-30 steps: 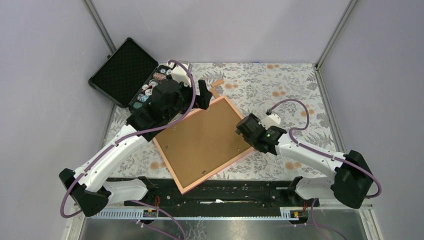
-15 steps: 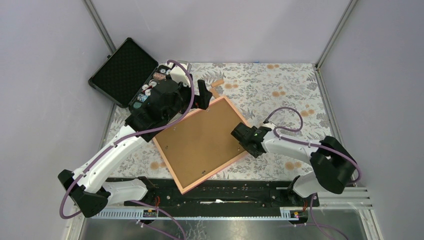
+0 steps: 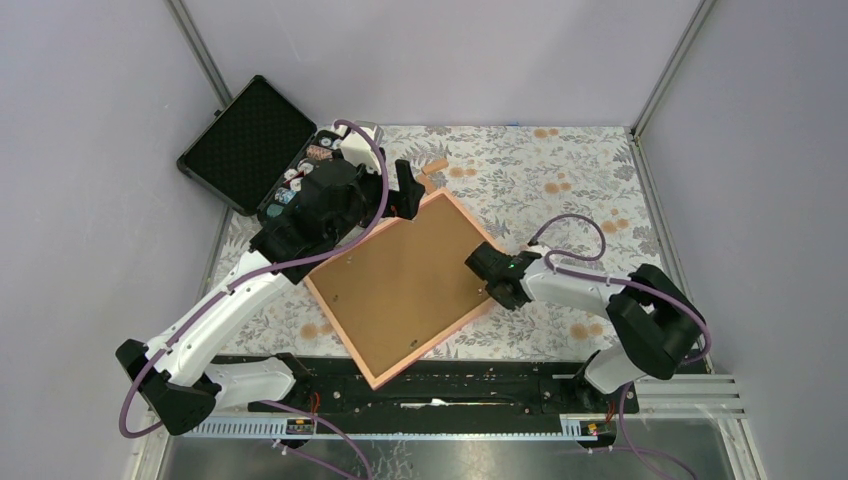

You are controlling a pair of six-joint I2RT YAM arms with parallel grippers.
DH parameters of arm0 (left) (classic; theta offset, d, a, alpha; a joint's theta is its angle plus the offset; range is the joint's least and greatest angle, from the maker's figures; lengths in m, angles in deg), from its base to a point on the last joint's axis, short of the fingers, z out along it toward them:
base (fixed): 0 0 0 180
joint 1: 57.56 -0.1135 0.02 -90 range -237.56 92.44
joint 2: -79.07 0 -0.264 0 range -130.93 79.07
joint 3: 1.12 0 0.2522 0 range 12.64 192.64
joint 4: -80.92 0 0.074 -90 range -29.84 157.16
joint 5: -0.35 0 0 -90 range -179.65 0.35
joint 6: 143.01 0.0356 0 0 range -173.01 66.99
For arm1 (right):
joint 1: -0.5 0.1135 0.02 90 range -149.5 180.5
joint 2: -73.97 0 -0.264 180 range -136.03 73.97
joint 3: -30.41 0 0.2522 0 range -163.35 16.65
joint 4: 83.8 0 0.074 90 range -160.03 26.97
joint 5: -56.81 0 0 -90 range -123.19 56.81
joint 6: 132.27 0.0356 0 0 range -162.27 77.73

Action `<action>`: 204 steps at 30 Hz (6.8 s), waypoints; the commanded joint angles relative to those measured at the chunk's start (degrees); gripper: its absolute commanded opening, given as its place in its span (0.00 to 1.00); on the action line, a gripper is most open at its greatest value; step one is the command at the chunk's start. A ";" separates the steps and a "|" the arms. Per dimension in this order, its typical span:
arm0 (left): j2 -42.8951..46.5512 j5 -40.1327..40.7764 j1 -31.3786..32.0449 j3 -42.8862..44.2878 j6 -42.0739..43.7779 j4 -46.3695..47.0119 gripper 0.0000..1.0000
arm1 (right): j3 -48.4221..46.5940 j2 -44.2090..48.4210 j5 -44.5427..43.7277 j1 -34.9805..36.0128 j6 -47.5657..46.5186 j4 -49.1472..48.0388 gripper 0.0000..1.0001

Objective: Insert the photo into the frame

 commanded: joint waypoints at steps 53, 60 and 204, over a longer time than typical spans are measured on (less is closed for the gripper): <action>1.38 -6.35 0.85 0.02 -2.06 3.28 0.99 | -26.12 -17.15 24.02 -37.51 -77.05 -7.18 0.73; 0.90 -7.50 0.87 0.16 -2.37 3.28 0.99 | -25.87 -20.08 23.28 -37.52 -77.16 -7.59 0.69; -0.01 -9.67 2.14 -0.07 -3.25 3.36 0.99 | 6.10 6.47 16.49 -19.89 -39.30 -4.20 0.00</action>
